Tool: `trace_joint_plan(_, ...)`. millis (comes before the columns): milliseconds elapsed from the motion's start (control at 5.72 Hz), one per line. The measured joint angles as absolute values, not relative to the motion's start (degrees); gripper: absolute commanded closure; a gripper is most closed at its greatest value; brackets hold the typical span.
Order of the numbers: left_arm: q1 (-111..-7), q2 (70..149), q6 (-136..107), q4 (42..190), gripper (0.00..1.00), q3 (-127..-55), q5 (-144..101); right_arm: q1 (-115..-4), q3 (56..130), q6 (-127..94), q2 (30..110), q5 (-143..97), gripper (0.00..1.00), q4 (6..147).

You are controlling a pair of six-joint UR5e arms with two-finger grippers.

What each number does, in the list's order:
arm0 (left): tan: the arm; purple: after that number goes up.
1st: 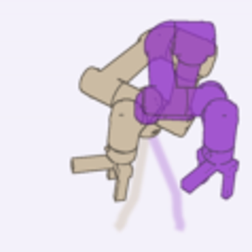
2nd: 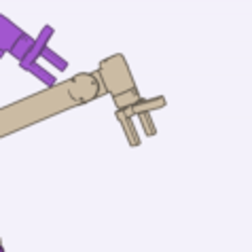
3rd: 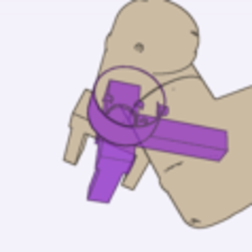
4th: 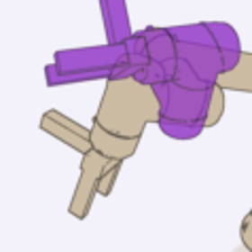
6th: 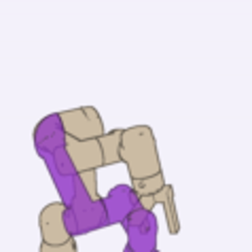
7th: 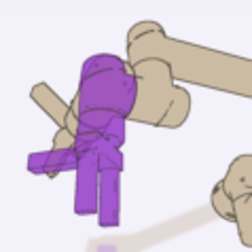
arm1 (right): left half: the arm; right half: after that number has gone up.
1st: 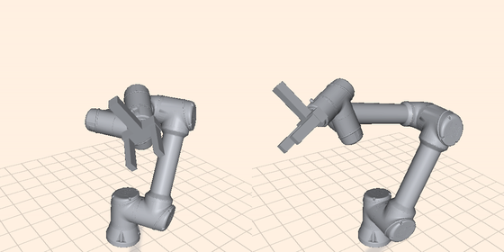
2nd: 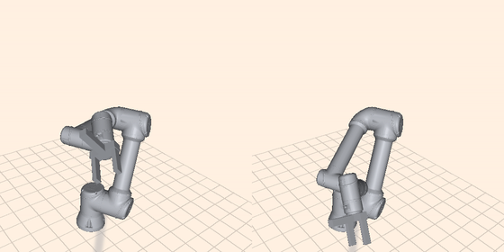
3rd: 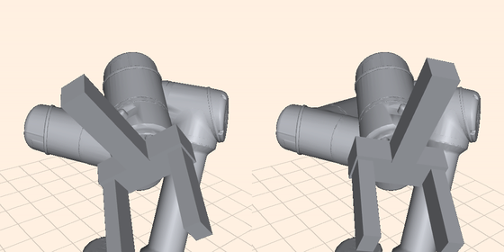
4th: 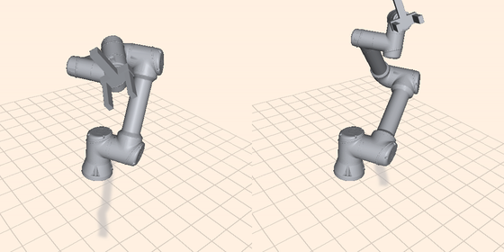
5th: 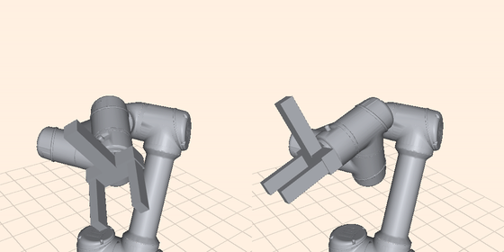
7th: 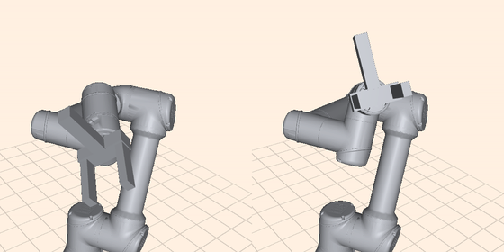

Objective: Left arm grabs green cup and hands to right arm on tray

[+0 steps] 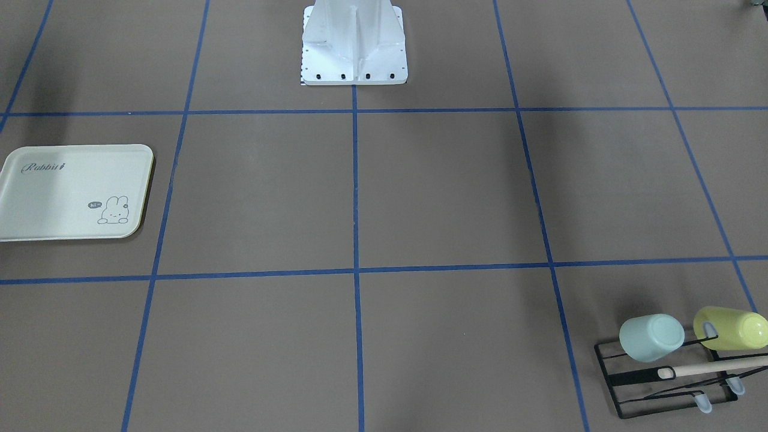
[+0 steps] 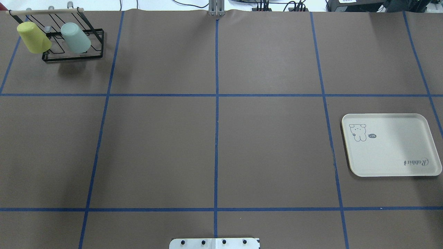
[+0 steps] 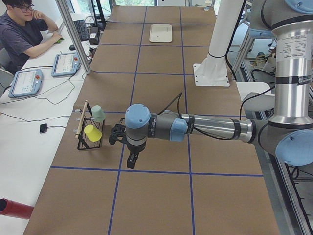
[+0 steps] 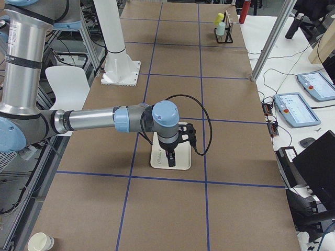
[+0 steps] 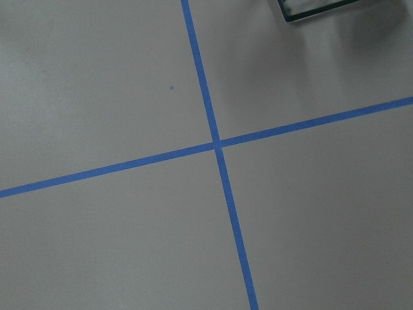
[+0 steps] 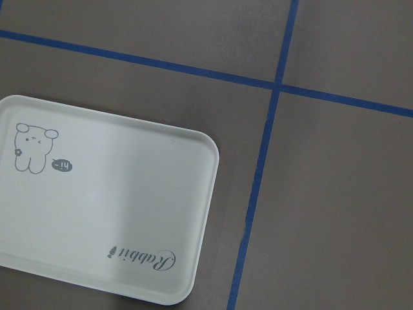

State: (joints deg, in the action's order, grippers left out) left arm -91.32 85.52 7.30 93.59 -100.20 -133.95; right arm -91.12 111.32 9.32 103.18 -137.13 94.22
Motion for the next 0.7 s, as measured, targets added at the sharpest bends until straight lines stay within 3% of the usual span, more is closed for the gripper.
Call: trace_joint_plan(699, -90.7, 86.1, 7.5, 98.7, 0.00, -99.8, -133.6, -90.9, 111.4, 8.1, 101.8, -137.1, 0.00, 94.1)
